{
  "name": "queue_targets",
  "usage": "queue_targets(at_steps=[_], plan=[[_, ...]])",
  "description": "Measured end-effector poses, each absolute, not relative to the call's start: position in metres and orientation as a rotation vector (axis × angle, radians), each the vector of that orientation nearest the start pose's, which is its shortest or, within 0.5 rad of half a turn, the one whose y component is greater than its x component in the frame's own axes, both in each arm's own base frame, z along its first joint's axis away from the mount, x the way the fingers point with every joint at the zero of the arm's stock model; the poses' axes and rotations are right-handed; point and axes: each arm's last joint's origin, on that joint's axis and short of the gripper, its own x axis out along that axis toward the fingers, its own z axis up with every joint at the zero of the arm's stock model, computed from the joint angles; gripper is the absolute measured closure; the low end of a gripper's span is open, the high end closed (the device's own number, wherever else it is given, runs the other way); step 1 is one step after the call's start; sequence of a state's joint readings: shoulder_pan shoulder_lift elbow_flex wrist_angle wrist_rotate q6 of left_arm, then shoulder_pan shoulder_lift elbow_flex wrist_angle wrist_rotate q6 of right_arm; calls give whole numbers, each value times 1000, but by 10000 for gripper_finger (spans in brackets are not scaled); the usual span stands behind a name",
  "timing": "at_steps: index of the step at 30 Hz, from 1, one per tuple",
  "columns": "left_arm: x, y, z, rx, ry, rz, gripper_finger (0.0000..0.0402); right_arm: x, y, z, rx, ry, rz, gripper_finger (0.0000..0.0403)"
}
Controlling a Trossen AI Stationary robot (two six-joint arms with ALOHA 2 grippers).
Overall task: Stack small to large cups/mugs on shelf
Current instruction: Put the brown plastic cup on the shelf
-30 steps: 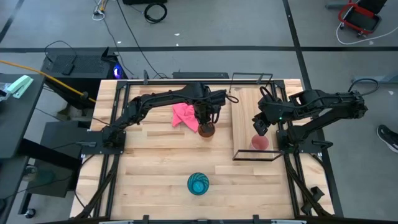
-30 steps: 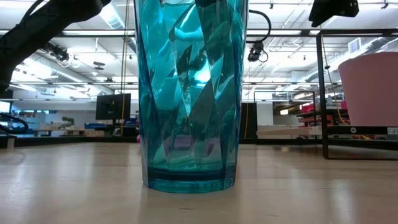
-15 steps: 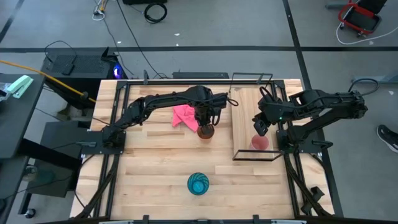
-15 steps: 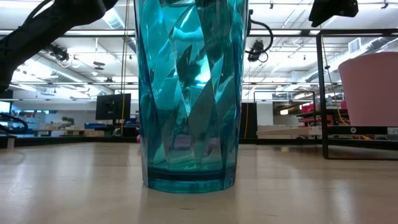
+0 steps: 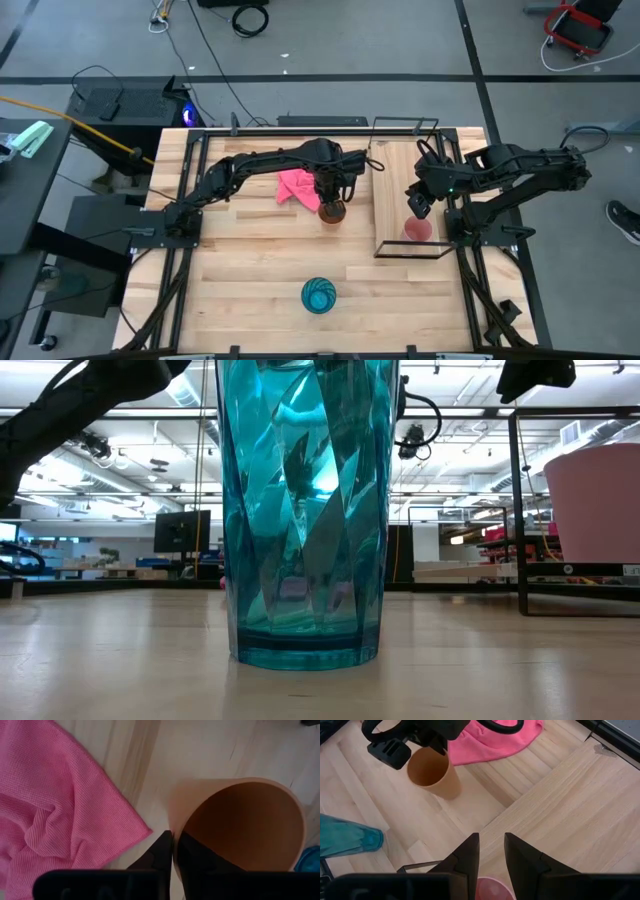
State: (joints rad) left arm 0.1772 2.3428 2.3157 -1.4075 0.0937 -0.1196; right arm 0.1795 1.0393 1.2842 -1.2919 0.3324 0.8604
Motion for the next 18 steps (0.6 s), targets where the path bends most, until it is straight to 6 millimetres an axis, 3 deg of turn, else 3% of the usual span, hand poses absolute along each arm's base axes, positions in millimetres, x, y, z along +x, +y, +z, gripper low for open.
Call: queue_targets(at_steps=[13,18], plan=[[457,82,251,-367,1411,140,306,156,19,366,519,872,-554,304],[449,88,266,-430,1385,153,286,157,19,367,521,867,-551,304]])
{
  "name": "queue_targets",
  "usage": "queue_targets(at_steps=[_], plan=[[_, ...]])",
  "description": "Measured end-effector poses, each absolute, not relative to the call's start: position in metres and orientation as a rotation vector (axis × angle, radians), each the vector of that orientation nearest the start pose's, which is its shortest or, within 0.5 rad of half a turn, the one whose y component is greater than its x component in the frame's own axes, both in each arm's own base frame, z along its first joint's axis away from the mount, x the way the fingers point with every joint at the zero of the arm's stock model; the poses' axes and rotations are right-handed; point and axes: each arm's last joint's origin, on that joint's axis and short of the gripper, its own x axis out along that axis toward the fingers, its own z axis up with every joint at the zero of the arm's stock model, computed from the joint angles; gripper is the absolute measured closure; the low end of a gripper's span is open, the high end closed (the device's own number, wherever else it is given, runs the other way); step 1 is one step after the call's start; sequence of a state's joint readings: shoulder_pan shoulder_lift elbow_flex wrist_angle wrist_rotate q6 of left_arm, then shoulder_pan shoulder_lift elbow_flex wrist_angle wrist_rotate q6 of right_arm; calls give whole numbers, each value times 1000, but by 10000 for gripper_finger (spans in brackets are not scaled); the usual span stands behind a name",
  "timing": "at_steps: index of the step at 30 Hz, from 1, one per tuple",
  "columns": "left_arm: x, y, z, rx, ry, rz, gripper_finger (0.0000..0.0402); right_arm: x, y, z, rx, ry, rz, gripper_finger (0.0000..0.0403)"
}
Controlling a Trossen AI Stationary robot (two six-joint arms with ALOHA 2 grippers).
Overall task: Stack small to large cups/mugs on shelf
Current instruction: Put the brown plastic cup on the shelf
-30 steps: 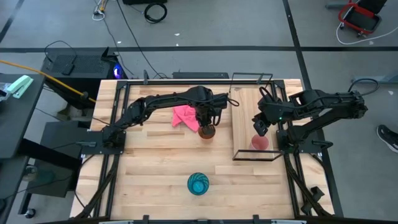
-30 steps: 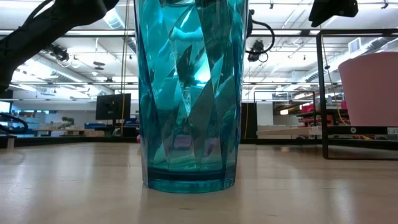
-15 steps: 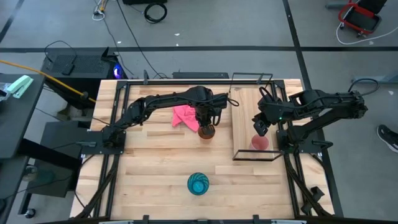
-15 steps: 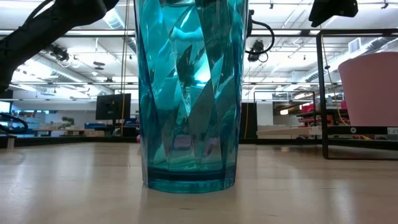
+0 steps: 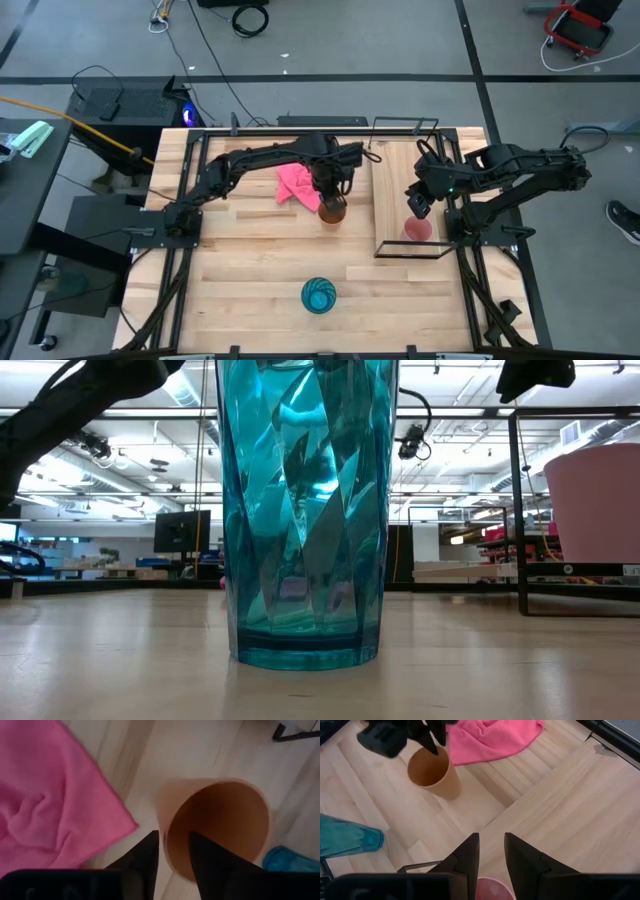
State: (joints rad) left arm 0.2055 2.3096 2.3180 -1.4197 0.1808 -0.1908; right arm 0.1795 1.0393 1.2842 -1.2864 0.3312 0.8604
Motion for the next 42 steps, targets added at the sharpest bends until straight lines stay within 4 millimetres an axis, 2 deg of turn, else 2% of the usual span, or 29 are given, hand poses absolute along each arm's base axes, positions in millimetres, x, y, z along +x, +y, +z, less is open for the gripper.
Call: queue_targets(at_steps=[9,15,23,26,31,40,42], plan=[[423,93,308,-444,1337,189,260,171,22,377,532,741,-405,304],[398,91,335,-378,1364,314,255,180,12,377,535,727,-394,304],[373,93,372,-292,1254,454,266,213,-6,367,520,757,-321,304],[363,100,382,-268,1221,516,270,226,-14,363,526,754,-296,304],[353,125,385,-262,1217,567,277,245,-30,355,531,750,-261,304],[312,206,385,-395,1200,759,278,266,-49,336,555,802,-245,304],[305,217,385,-495,1168,807,278,269,-51,333,558,812,-251,304]])
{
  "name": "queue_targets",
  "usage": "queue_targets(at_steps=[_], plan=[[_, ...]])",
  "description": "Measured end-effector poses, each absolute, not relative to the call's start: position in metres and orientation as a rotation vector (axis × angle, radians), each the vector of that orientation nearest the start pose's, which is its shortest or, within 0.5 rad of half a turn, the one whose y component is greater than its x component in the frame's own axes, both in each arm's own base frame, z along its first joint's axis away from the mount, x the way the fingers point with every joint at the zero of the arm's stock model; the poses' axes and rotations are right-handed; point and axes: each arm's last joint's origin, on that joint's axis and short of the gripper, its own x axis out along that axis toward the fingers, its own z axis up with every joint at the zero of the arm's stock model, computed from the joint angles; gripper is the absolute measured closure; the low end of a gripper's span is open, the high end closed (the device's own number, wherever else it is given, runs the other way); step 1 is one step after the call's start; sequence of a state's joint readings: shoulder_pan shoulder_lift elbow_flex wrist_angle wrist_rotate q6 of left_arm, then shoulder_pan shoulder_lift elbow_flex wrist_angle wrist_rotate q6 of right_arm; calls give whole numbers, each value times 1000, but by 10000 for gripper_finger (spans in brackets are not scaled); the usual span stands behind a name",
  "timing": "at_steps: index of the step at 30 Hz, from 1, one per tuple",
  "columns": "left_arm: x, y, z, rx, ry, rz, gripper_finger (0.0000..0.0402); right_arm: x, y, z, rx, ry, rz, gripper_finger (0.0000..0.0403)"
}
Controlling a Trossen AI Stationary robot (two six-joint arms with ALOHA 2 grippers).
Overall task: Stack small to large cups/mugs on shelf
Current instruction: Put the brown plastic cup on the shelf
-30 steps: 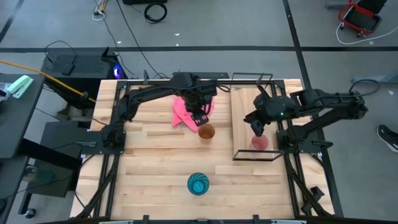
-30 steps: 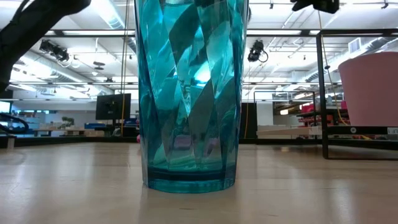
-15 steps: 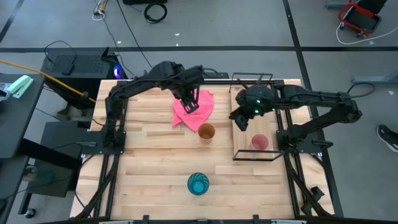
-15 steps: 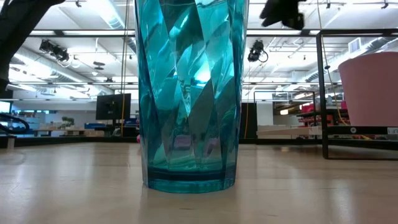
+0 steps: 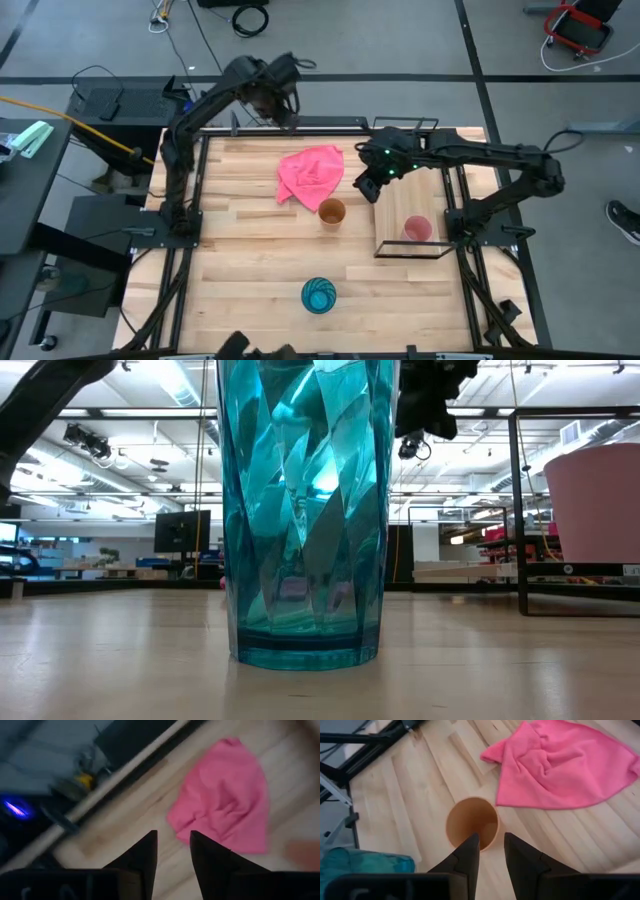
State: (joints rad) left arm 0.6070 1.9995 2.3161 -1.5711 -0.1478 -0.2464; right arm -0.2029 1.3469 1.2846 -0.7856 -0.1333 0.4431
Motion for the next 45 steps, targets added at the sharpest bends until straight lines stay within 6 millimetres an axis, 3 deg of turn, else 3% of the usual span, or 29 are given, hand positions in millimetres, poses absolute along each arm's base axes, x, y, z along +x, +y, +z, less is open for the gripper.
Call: queue_targets(at_steps=[2,4,7,11,15,20,23,26,30,34,40,45], plan=[[303,219,385,-644,1130,755,281,269,-52,332,557,817,-250,304],[312,205,386,-697,1123,629,285,269,-51,333,549,815,-244,304],[325,172,392,-602,1142,510,292,268,-51,334,543,809,-240,304],[326,136,409,-520,1115,473,300,264,-49,338,540,798,-235,304],[311,96,437,-500,1032,455,306,261,-46,341,532,792,-221,304],[266,58,479,-424,870,514,315,260,-40,343,516,791,-192,304],[244,40,503,-361,687,591,319,261,-36,343,510,792,-177,304],[231,26,528,-329,429,665,319,261,-31,343,504,797,-163,304],[233,8,552,-253,228,536,323,262,-25,343,498,803,-142,304],[257,-3,546,-197,257,396,334,262,-18,343,494,808,-121,304],[302,3,502,-176,485,534,355,263,-9,343,502,818,-98,304],[311,11,485,-228,558,651,373,262,1,343,512,834,-78,304]])
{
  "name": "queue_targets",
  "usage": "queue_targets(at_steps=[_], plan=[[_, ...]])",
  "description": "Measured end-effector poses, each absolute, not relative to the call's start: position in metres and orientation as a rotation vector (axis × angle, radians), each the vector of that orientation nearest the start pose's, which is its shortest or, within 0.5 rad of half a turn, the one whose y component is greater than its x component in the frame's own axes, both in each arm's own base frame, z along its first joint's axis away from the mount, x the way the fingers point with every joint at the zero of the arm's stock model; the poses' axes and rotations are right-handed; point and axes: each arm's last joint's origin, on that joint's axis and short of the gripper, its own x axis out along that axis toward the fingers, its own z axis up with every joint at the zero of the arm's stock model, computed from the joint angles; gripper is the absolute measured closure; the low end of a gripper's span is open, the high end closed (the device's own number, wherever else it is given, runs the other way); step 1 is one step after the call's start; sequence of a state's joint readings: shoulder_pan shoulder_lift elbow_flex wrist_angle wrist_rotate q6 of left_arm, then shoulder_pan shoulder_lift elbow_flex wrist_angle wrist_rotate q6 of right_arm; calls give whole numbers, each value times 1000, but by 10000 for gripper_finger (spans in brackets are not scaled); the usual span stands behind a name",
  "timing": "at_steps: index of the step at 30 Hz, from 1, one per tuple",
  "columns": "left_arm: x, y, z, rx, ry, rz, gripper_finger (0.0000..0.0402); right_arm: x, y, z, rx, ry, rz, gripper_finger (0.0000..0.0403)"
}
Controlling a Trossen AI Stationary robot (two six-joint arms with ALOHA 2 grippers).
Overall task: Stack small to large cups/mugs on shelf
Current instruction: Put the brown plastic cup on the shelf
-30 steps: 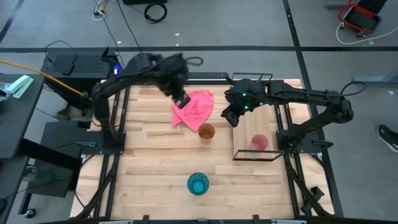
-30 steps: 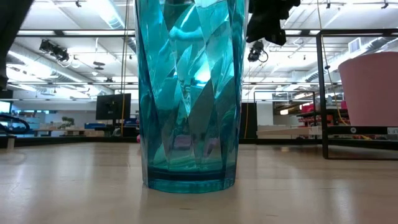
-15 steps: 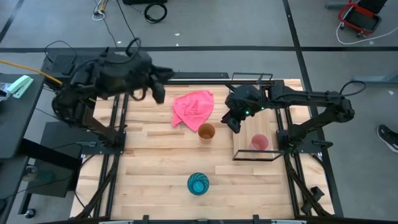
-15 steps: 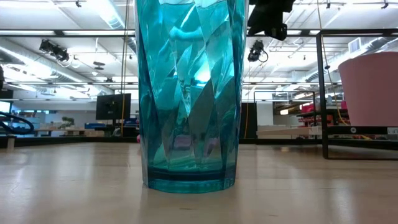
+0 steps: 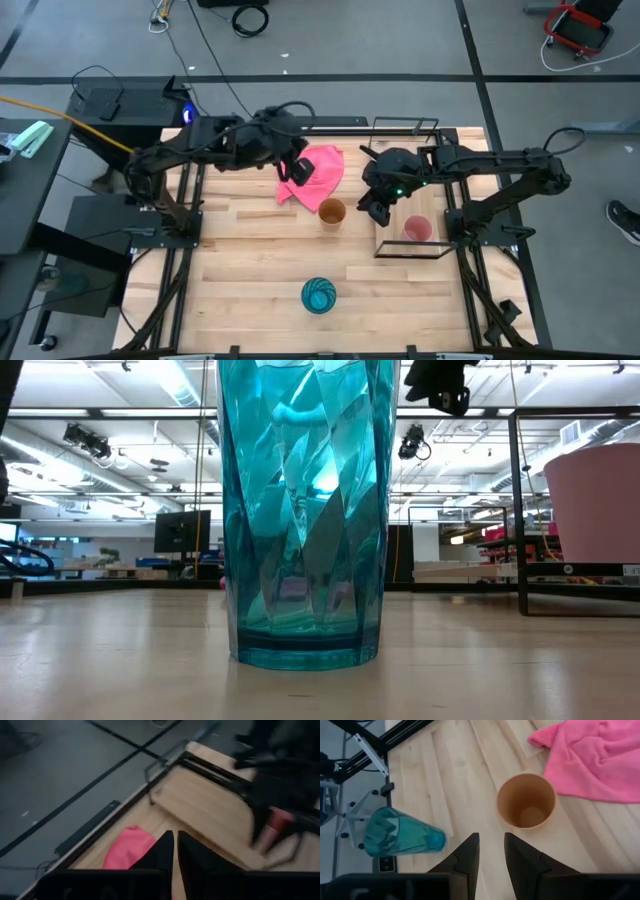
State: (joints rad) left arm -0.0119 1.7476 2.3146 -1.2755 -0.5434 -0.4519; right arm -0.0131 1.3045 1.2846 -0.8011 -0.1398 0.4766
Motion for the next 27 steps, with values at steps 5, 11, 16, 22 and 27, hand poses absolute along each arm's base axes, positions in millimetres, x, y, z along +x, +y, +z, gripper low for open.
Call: queue_targets(at_steps=[5,11,16,22,27], plan=[[318,-4,500,-223,412,566,391,262,7,342,501,846,-56,304],[313,-22,552,-132,20,268,383,262,8,342,502,846,-54,304],[303,-21,569,-30,-89,154,363,261,8,342,522,855,-64,304],[274,11,543,-159,244,396,372,261,8,342,526,855,-67,304],[270,8,532,-180,328,542,386,261,8,342,525,855,-66,304]])
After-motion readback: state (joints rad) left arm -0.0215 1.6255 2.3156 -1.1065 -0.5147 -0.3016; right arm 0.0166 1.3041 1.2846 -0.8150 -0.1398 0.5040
